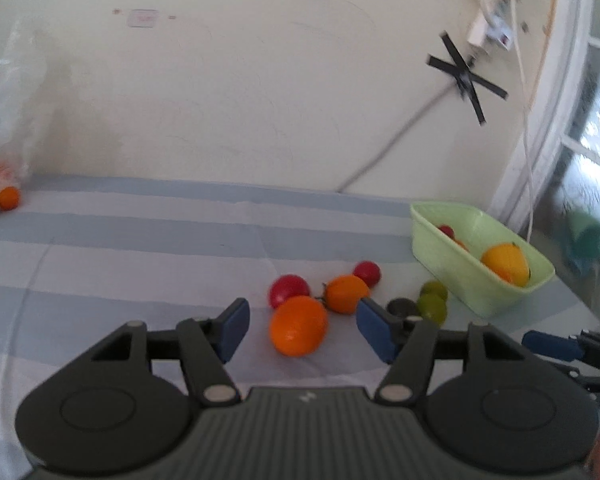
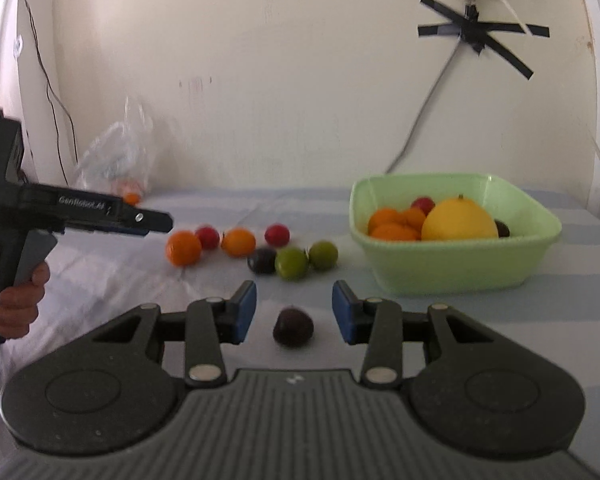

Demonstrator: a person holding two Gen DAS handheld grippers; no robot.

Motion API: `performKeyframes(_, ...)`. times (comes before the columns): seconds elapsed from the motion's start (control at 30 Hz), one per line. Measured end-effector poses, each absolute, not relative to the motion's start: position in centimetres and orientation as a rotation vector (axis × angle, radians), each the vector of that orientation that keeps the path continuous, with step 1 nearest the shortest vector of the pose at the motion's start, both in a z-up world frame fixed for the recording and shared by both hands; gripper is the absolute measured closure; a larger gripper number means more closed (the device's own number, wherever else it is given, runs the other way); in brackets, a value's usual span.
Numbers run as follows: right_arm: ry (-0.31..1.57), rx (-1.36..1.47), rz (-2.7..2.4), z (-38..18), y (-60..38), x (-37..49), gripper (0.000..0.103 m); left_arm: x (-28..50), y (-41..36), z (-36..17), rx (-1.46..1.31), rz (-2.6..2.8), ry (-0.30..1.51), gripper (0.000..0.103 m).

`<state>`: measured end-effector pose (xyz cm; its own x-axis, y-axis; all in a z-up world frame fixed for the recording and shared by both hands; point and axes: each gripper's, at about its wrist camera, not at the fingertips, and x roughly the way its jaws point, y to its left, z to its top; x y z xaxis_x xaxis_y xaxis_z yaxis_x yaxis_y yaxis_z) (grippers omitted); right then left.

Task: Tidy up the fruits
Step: 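Grasp an orange tomato with the left tool while the right tool grasps a dark tomato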

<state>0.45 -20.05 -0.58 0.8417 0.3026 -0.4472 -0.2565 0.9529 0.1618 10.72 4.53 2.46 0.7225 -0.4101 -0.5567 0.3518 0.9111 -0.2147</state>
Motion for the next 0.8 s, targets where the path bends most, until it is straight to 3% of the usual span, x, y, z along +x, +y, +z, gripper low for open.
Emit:
performKeyframes(0.1,0.535,0.065,0.280,-1.3,-19.5,0.8,0.058,11.2,3.0,1.7,-0.041,-0.414,0.636,0.043)
performKeyframes(0.27,0.602,0.029,0.281,-2.3,-18.6,1.7,0.059,11.5,2.7,0.3,0.007,-0.369,0.658,0.067)
performKeyframes(0.33,0.606,-0.003,0.276,-2.3,-18.2,1.8,0.061,11.4,3.2,0.4,-0.021,-0.373,0.664,0.068)
performKeyframes(0.37,0.603,-0.018,0.274,-2.3,-17.9,1.8,0.074,11.2,3.4,0.5,-0.041,-0.379,0.670,0.068)
performKeyframes(0.4,0.601,-0.015,0.282,-2.2,-17.9,1.7,0.076,10.7,3.6,0.7,-0.063,-0.391,0.671,0.068)
performKeyframes(0.6,0.537,0.044,0.361,-1.5,-17.9,-0.5,0.076,5.8,3.0,2.5,-0.098,-0.560,0.616,0.068)
performKeyframes(0.8,0.550,-0.013,0.387,-2.1,-16.9,-1.7,0.076,3.8,1.5,1.0,-0.052,-0.604,0.669,0.068)
